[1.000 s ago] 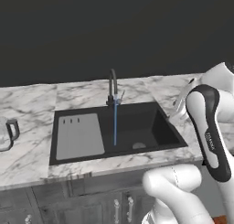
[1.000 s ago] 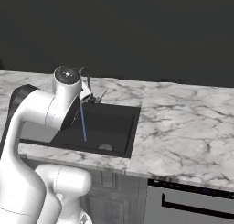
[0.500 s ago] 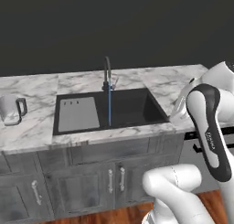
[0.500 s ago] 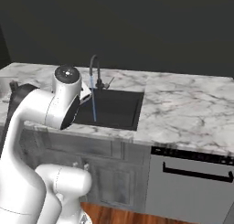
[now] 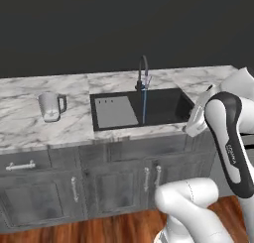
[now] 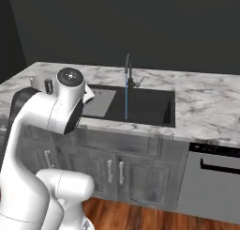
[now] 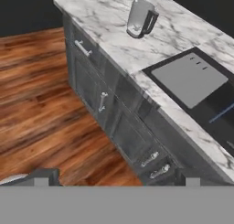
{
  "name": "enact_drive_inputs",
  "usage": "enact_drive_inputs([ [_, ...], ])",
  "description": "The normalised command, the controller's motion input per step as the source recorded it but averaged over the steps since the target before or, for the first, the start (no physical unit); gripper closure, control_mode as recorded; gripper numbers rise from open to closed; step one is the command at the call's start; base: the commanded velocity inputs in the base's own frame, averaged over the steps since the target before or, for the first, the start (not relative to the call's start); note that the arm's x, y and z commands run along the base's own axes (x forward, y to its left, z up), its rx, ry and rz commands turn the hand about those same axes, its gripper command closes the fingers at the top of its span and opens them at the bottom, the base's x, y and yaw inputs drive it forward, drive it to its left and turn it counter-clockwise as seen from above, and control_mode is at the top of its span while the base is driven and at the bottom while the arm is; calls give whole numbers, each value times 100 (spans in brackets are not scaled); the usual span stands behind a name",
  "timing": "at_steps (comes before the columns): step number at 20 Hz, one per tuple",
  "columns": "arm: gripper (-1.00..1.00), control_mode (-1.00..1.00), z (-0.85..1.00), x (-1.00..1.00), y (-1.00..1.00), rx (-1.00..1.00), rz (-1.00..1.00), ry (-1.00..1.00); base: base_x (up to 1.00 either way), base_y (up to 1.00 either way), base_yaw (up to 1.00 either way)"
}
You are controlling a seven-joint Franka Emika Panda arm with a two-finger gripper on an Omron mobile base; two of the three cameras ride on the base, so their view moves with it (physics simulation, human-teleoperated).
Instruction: Turn on the sink faucet and place the jug under the water for a few seconds to fill it up.
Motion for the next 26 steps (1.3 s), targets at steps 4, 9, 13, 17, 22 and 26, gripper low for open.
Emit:
enact_drive_inputs([
  [4,-100,100,0,0,0,0,0,0,4,99,0],
  [9,-100,100,0,0,0,0,0,0,32,63,0],
  [13,-100,100,0,0,0,0,0,0,46,30,0],
  [17,-100,100,0,0,0,0,0,0,58,21,0],
  [22,-100,100,0,0,0,0,0,0,65,29,0],
  [26,-100,100,0,0,0,0,0,0,66,39,0],
])
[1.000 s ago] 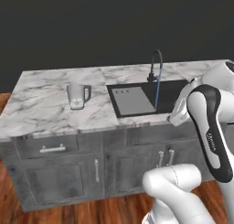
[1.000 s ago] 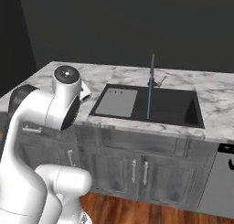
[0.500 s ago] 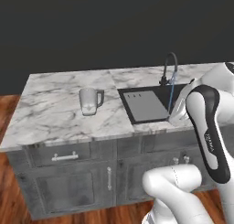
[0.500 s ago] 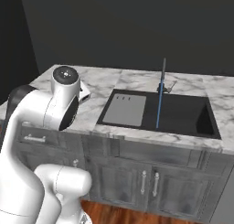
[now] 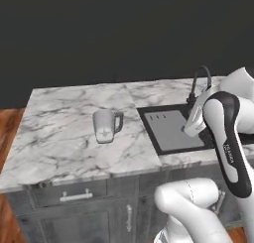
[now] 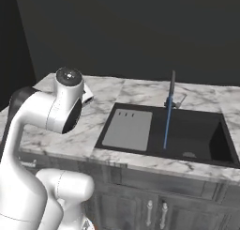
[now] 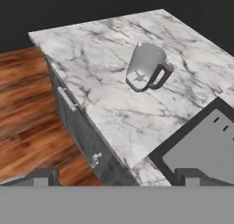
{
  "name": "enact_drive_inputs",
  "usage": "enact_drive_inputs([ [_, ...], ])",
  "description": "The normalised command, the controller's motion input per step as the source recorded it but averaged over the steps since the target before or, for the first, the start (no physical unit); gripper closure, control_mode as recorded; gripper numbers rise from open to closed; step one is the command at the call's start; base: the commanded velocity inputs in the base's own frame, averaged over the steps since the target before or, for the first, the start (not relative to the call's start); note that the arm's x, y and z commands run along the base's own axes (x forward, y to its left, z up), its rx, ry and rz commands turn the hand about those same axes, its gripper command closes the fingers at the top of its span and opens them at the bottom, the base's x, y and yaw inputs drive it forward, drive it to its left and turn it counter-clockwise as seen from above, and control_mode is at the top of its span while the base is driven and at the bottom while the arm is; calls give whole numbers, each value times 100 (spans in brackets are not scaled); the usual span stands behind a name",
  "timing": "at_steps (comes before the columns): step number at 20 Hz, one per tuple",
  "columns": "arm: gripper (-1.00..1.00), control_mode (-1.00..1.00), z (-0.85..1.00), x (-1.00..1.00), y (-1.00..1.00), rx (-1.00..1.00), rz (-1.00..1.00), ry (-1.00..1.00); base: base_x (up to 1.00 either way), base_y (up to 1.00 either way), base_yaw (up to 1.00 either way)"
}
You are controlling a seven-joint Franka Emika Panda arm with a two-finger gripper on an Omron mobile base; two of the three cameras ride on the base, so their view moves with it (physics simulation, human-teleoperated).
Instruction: Turn on the sink faucet and place the jug under the water for a few seconds to fill it up.
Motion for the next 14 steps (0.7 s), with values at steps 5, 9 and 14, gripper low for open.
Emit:
enact_drive_inputs([
  [5,-100,100,0,0,0,0,0,0,62,50,0],
  [9,-100,100,0,0,0,0,0,0,53,52,0],
  [14,-100,-100,-5,46,10,1,3,0,0,0,0],
])
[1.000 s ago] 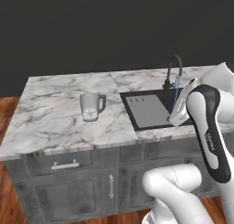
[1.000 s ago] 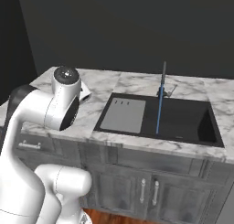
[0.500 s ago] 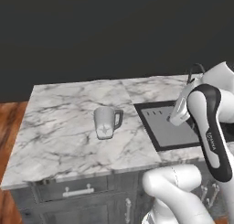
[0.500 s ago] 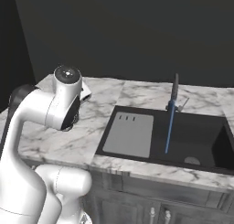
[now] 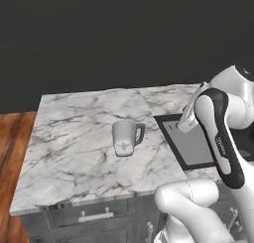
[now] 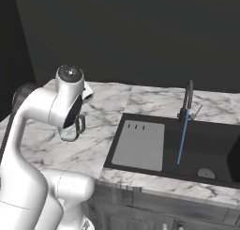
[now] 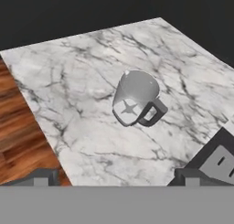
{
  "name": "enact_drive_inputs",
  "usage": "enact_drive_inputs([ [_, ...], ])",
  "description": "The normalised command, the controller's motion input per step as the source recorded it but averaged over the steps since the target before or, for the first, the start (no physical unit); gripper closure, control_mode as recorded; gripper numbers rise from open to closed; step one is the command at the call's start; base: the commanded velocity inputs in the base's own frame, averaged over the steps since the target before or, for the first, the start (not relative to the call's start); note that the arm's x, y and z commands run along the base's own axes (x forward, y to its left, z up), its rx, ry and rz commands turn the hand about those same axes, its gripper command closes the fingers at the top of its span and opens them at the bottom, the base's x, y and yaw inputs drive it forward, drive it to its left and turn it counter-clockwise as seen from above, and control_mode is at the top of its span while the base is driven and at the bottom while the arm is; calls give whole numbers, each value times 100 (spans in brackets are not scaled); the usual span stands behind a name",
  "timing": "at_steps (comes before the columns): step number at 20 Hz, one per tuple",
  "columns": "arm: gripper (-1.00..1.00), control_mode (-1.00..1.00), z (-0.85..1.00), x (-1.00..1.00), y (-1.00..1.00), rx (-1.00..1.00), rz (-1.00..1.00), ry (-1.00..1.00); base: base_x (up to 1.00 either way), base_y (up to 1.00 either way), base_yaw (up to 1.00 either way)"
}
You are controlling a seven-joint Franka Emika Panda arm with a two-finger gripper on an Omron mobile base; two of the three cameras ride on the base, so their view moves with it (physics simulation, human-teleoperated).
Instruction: Turn on the sink faucet and place the jug under the water for a few seconds to fill it up.
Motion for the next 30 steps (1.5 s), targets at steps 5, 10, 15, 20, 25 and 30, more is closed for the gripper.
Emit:
enact_drive_inputs([
  [5,-100,-100,-19,34,0,6,12,-2,0,0,0],
  [10,-100,-100,-25,41,0,8,16,-2,0,0,0],
  [15,-100,-100,-32,28,0,5,20,-4,0,0,0],
  [20,-100,-100,-30,21,0,5,17,-9,0,0,0],
  [25,-100,-100,-31,25,11,3,12,-9,0,0,0],
  [30,-100,-100,-28,26,16,2,8,-9,0,0,0],
])
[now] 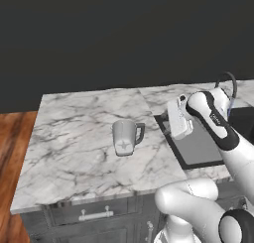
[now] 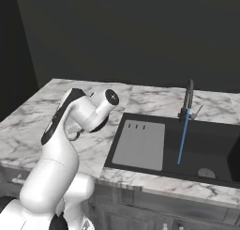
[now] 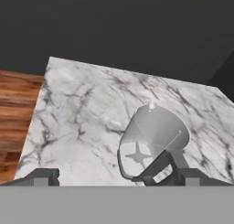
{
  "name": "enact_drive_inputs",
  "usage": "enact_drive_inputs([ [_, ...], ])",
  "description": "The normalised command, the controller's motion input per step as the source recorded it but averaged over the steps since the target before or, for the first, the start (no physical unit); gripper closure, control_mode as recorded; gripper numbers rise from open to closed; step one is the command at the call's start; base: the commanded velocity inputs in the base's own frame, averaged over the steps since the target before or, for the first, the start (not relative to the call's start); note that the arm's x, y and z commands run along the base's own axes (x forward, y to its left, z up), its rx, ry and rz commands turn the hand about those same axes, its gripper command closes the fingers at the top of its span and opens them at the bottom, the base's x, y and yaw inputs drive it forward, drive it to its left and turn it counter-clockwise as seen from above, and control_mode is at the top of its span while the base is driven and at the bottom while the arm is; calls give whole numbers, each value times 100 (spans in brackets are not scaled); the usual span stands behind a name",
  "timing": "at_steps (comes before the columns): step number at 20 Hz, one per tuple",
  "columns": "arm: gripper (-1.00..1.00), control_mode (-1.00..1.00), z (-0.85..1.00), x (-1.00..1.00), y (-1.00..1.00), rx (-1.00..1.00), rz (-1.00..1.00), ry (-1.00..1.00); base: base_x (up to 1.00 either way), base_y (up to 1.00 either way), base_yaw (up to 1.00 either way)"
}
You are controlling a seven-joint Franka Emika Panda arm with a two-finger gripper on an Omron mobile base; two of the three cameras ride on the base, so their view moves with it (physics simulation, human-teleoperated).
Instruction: Turn on the sink faucet and place the jug under the water for a few seconds to fill it up.
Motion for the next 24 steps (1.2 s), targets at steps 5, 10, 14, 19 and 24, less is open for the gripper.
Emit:
enact_drive_inputs([
  [5,-100,-100,-20,27,18,1,7,-3,0,0,0],
  [10,-100,-100,-4,27,19,2,4,2,0,0,0],
  [14,-100,-100,0,32,14,2,2,7,0,0,0],
  [19,-100,-100,0,36,6,2,1,4,0,0,0],
  [24,-100,-100,-6,33,0,1,1,1,0,0,0],
])
